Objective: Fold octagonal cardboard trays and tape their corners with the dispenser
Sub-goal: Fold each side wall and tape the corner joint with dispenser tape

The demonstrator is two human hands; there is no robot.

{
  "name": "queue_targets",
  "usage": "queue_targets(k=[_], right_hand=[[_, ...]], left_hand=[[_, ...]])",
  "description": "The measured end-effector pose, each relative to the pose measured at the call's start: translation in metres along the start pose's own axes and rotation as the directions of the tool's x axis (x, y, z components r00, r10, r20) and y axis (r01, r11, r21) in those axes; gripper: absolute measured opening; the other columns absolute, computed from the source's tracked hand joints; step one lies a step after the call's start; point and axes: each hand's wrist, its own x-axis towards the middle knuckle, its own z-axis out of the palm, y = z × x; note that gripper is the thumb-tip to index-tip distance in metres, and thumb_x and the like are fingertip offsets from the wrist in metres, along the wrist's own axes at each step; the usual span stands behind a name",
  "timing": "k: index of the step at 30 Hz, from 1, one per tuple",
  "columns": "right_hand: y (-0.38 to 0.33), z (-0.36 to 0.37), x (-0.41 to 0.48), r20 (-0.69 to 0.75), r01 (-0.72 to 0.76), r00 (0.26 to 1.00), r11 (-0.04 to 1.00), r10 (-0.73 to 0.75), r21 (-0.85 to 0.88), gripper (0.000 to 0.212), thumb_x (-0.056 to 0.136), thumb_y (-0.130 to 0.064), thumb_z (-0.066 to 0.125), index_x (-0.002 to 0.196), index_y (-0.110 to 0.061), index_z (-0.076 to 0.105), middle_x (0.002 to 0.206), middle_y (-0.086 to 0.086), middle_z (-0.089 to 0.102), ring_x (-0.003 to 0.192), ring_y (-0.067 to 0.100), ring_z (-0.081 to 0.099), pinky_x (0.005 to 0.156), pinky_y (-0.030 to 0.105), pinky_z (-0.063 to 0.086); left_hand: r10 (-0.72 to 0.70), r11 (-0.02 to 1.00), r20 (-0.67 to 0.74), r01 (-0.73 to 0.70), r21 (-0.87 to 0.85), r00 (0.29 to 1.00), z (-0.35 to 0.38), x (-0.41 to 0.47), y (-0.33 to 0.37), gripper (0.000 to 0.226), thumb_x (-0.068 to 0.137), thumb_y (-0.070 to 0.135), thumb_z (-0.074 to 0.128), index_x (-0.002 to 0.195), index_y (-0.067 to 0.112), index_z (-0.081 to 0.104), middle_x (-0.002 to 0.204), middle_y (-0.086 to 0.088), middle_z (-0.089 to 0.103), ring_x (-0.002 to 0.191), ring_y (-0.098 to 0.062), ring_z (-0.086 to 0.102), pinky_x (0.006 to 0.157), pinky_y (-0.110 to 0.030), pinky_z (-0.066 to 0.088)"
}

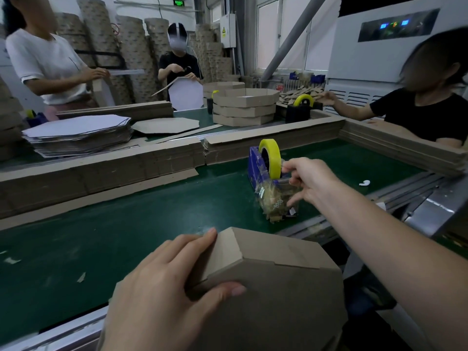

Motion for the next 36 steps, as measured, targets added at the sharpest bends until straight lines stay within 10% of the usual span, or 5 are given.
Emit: queue_targets(k=[11, 36], right_hand=[[0.017, -0.002, -0.012, -0.058, 0.094, 0.995, 0.982, -0.085, 0.166, 0.01, 0.088, -0.011, 0.062, 0.082, -0.005, 0.067, 0.057, -0.001, 0.037, 0.049, 0.011, 0.035, 0.086, 0.071, 0.045], [0.046, -0.01, -0.016, 0.013, 0.243, 0.965, 0.917, -0.26, 0.318, 0.029, 0.081, 0.005, 0.052, 0.055, -0.006, 0.046, 0.038, -0.006, 0.035, 0.041, 0.01, 0.03, 0.072, 0.044, 0.039]], left_hand=[[-0.006, 1.0, 0.027, 0.005, 0.015, 1.0, 0.0, 0.0, 0.003, 0.075, 0.062, 0.083, 0.047, 0.121, 0.04, 0.065, 0.104, 0.029, 0.063, 0.095, 0.003, 0.055, 0.069, -0.011, 0.041], [-0.004, 0.997, 0.084, -0.003, 0.08, 0.996, 0.003, 0.01, 0.006, 0.078, 0.068, 0.088, 0.034, 0.123, 0.04, 0.061, 0.106, 0.029, 0.061, 0.091, -0.004, 0.064, 0.062, -0.017, 0.044]])
